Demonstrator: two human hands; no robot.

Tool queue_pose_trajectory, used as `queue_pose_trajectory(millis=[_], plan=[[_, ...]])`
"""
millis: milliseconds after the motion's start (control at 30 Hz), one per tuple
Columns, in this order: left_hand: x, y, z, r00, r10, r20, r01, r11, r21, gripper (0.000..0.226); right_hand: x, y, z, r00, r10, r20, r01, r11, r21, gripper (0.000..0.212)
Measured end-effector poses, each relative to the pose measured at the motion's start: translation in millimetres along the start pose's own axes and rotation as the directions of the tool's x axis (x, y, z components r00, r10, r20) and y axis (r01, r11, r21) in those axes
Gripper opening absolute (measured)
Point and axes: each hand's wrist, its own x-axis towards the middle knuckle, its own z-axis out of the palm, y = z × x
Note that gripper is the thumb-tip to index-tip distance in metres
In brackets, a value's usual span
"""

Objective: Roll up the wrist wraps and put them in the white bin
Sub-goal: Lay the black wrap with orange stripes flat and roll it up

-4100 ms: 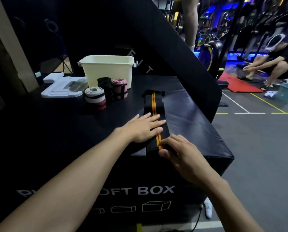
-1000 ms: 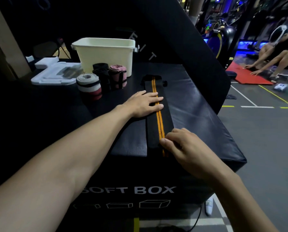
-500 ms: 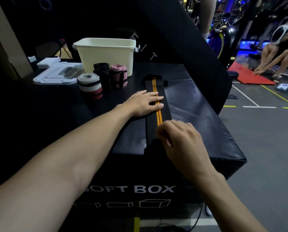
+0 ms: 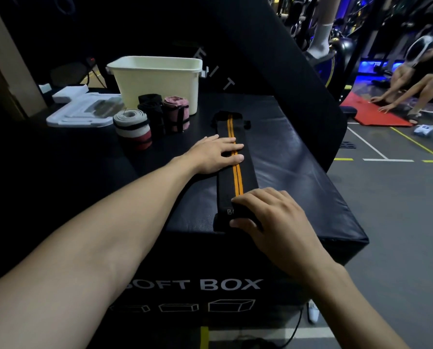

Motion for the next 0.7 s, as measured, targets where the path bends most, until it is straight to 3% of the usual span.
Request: queue_pose_trajectory(millis=[100,200,400,700], plan=[[1,-2,0,1.000,0.012,-0.022,-0.013,0.999,-0.030,0.062,9,-1,-8,0.998,-0.001,0.056,0.000,1.000,0.011,0.037],[-1,-4,1,0.999,0.043,-0.021,-0.044,0.997,-0.061,0.077,10,-4,-19,0.993,0.000,0.118,-0.007,0.998,0.064,0.037],[0,-4,1,0.998,0.056,-0.026,-0.058,0.995,-0.085,0.086,14,-9,-19,0.970,0.123,0.210,-0.147,0.984,0.103,0.025],[-1,-2,1,0.998,0.051,-0.040,-0.054,0.997,-0.063,0.078,26,-20,-9,0.953,0.256,0.162,-0.234,0.962,-0.142,0.040]])
